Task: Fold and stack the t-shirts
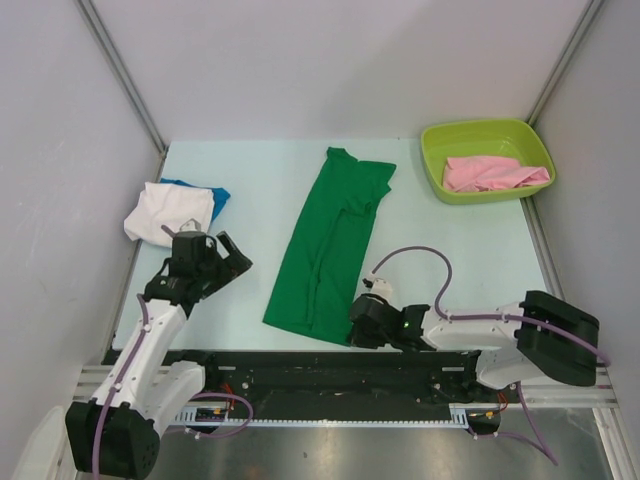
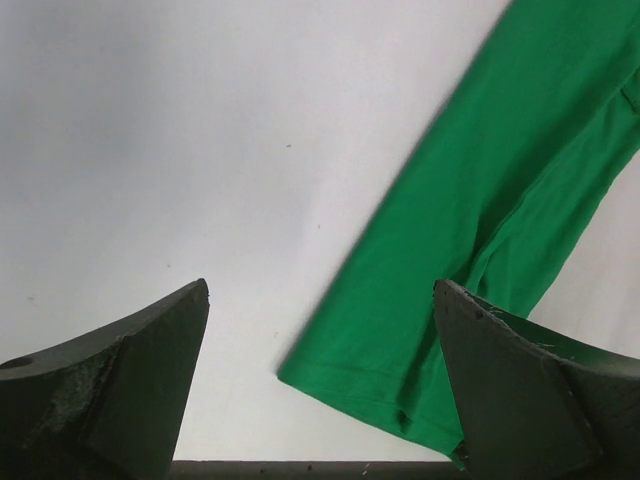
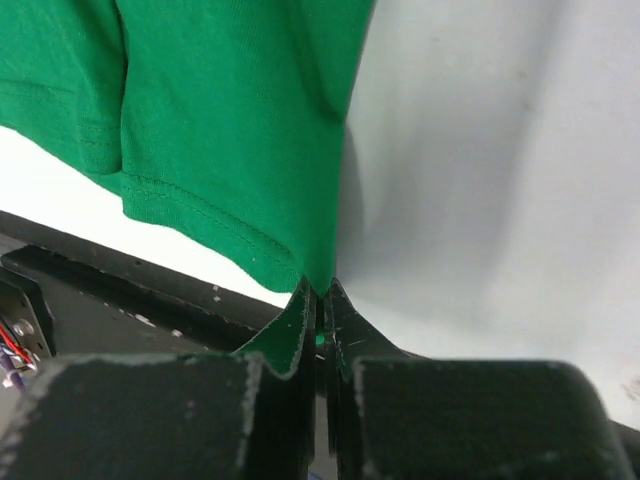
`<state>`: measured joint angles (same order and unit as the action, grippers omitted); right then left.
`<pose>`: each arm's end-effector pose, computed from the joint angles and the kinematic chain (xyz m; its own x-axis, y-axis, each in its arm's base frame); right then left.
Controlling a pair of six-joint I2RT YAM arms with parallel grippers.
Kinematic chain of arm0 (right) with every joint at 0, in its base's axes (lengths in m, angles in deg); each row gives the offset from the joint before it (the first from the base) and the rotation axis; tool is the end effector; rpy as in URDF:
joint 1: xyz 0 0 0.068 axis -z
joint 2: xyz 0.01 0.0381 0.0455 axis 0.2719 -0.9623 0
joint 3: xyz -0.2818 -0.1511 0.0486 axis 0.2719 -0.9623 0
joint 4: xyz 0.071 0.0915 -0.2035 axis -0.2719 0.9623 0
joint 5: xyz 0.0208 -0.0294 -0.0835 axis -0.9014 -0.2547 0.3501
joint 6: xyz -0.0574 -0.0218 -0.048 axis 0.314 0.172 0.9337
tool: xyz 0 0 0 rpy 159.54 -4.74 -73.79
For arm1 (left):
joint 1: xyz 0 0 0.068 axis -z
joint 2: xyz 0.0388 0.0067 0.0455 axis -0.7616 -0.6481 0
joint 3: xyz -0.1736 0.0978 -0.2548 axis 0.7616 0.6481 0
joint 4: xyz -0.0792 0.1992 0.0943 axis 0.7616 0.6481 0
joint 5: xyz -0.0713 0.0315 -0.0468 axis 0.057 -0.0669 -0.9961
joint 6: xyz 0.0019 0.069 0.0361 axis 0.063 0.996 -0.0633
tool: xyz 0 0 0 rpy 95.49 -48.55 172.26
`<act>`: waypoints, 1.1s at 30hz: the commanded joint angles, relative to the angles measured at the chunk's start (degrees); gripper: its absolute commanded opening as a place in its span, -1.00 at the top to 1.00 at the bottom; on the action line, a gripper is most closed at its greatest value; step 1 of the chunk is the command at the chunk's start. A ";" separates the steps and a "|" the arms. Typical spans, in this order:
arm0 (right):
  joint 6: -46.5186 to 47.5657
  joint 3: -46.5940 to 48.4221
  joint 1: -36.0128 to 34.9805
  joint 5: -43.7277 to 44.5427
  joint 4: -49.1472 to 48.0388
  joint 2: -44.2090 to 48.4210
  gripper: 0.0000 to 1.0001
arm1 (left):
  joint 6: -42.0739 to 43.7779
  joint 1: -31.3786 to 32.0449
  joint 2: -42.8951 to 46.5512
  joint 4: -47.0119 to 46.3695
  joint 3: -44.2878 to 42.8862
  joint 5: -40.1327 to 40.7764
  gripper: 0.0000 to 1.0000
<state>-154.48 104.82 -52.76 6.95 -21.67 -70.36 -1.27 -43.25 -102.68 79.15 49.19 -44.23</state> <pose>0.0981 0.2128 0.1957 -0.9145 0.1150 -0.3878 -0.0861 0.8815 0.4643 0.1328 -0.0152 0.2633 -0.6269 -0.5646 -0.5368 -0.3617 0.8212 -0.4414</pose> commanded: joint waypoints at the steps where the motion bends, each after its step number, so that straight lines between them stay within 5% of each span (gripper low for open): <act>1: -0.01 -2.82 0.77 2.16 8.19 6.14 1.00 | -1.42 0.15 0.26 -3.41 1.90 -4.34 -0.95; 10: 0.60 -9.77 7.62 1.81 14.00 17.23 1.00 | -2.13 4.01 -1.58 -6.22 2.96 -7.85 -0.91; 16: 3.59 -10.30 13.07 0.49 15.15 19.17 1.00 | -5.11 14.82 -2.38 -6.32 4.01 -6.64 -0.84; 26: 3.86 -10.82 11.76 -2.50 12.51 18.64 1.00 | -12.32 34.94 -1.85 -8.77 12.71 -4.78 -0.76; 33: 3.68 -10.91 11.49 -2.67 11.98 19.17 1.00 | -14.17 36.19 -8.53 -16.68 17.37 -5.66 -0.62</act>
<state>-151.07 94.61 -40.78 4.51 -10.54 -51.69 -13.27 -7.69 -108.23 67.66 64.34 -50.89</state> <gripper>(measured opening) 0.020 0.821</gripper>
